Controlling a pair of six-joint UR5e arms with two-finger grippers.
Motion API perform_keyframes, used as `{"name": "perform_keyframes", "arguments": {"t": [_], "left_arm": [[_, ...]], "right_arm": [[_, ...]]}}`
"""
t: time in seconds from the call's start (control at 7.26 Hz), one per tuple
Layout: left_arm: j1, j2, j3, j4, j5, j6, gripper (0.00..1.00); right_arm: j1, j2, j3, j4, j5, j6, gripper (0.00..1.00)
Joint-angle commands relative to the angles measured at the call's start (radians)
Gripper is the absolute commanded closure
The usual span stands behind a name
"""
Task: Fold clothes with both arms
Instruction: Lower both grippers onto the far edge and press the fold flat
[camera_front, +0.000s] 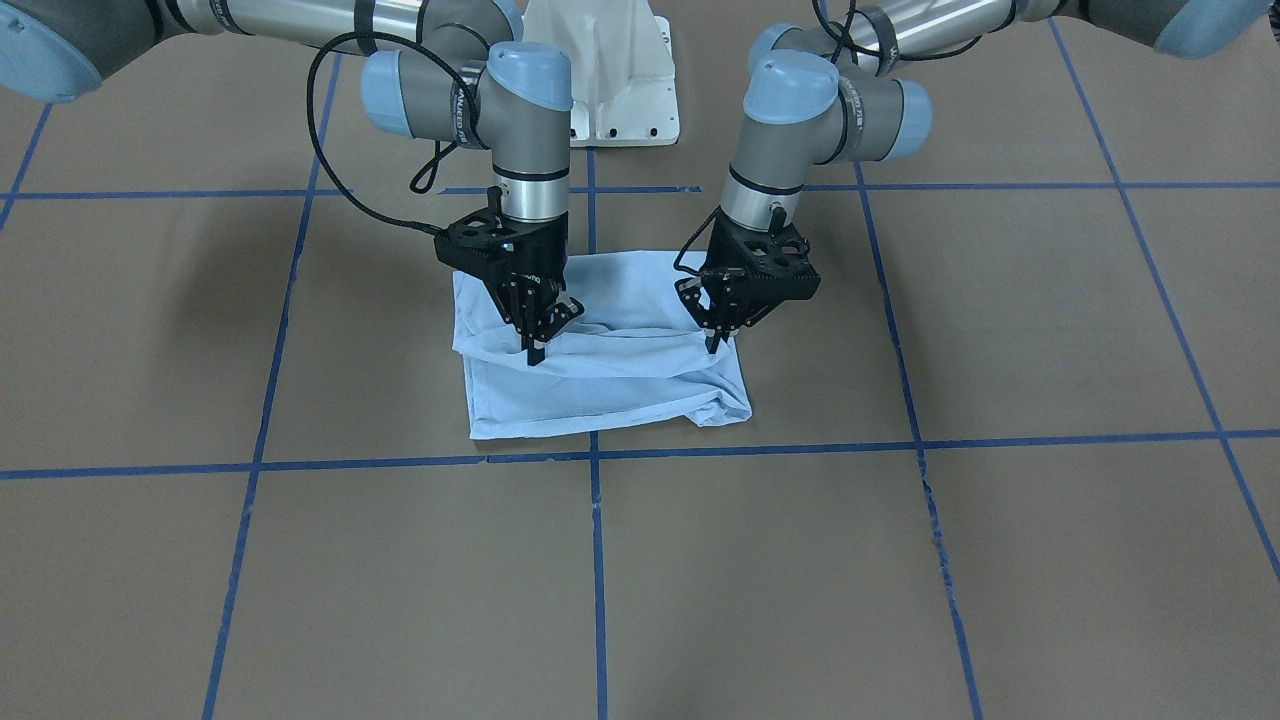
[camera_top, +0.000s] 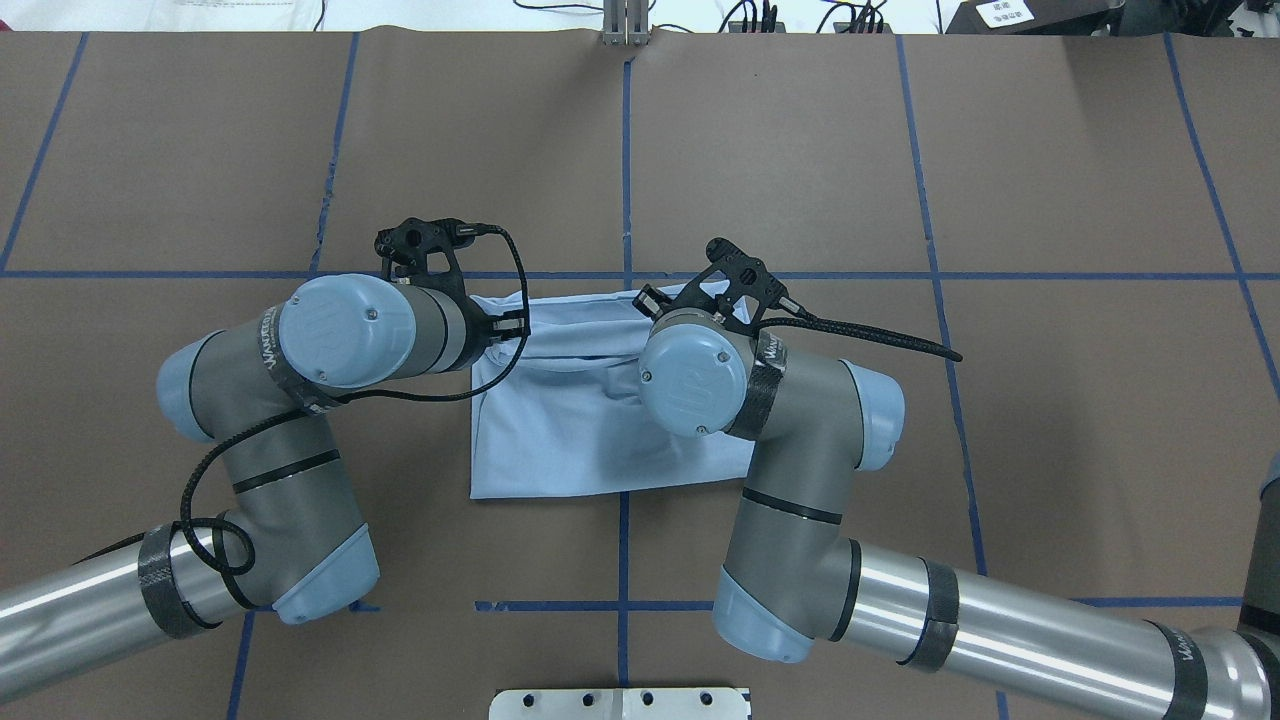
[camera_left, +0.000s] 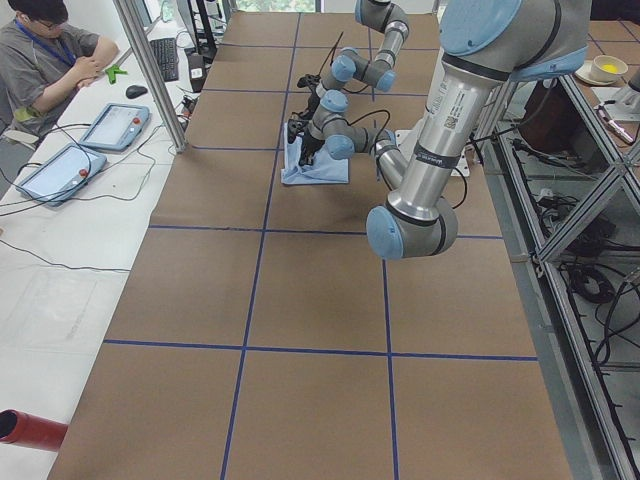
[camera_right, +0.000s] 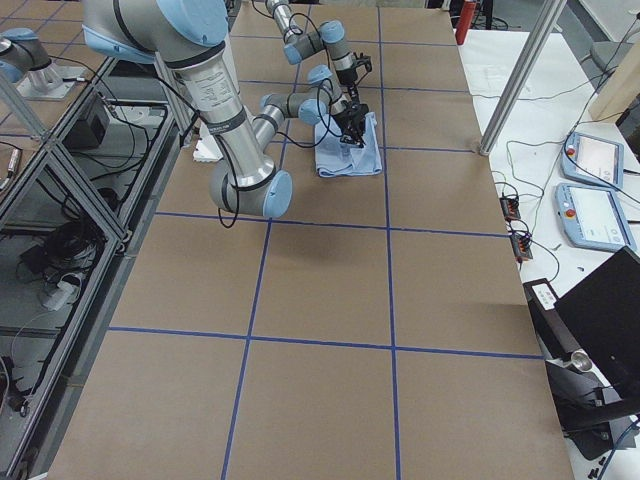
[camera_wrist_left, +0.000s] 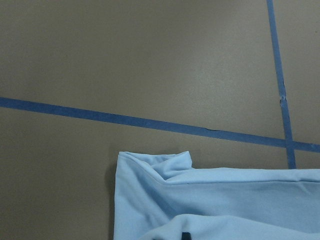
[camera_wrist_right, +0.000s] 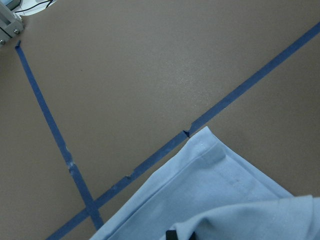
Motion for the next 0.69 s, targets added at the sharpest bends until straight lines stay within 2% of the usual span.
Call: {"name": "perform_keyframes", "arguments": {"t": [0.0,0.14,0.28,0.41,0.55], "left_arm": [[0.000,0.002,0.001,-0.001,0.000,0.000,1.00],[0.000,0.004,0.001,-0.001,0.000,0.001,1.00],[-0.002,0.005,0.001,-0.001,0.000,0.001,1.00],[-0.003,0.005,0.000,-0.002,-0.002,0.003,0.56],[-0.005,0.010,-0.006,-0.001,-0.002,0.074,0.01]], "right_arm": [[0.001,0.000,-0.013,0.005,0.001,-0.012,1.00],[0.002,-0.003,-0.017,0.005,0.001,-0.036,1.00],[0.007,-0.003,-0.018,0.005,0.001,-0.095,0.53],[0.015,0.000,-0.018,0.005,0.004,-0.158,0.01],[0.041,-0.001,-0.008,0.007,0.069,-0.201,0.00]]}}
